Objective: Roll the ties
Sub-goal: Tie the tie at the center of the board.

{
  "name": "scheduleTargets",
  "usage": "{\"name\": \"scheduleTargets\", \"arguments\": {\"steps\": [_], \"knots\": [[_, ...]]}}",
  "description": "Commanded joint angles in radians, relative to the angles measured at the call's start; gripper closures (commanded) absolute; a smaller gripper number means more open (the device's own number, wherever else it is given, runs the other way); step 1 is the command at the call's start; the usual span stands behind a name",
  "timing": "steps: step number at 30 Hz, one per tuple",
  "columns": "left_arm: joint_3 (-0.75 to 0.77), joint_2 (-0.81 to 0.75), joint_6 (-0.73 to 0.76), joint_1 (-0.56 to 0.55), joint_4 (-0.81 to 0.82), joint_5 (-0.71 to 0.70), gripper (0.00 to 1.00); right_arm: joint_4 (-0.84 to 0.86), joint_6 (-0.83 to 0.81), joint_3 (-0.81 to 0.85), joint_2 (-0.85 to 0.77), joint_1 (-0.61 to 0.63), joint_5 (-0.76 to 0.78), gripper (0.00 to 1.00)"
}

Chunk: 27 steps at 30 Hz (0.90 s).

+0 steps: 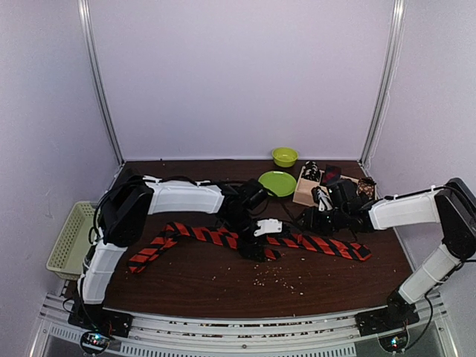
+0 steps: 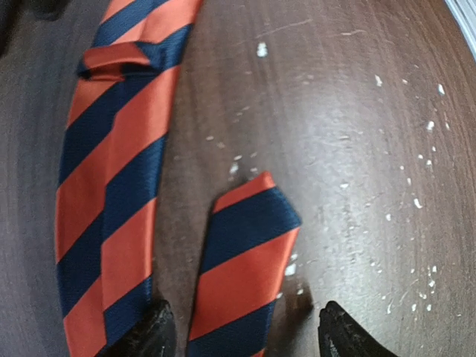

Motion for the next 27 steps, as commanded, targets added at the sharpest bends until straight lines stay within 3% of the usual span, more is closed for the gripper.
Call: {"name": "scheduleTargets", "arguments": {"steps": [1, 10, 18, 24, 27], "knots": [[0.059, 0.023, -0.063, 0.043, -0.011, 0.019, 0.31, 0.024, 0.005, 0.012, 0.03, 0.007, -0.002, 0.53], [-0.036, 0.026, -0.068, 0.085, -0.112, 0.117, 0.34, 0.062, 0.017, 0.002, 0.085, 0.012, -0.049, 0.52], [-0.347, -0.123, -0.139, 0.081, 0.004, 0.076, 0.37, 0.103, 0.029, -0.032, 0.105, 0.059, -0.084, 0.57], [-0.546, -0.279, -0.184, 0.056, 0.188, 0.049, 0.44, 0.179, 0.07, -0.094, 0.103, 0.128, -0.12, 0.59], [-0.597, -0.349, -0.201, 0.02, 0.267, -0.051, 0.46, 0.203, 0.091, -0.124, 0.06, 0.135, -0.124, 0.6]]}}
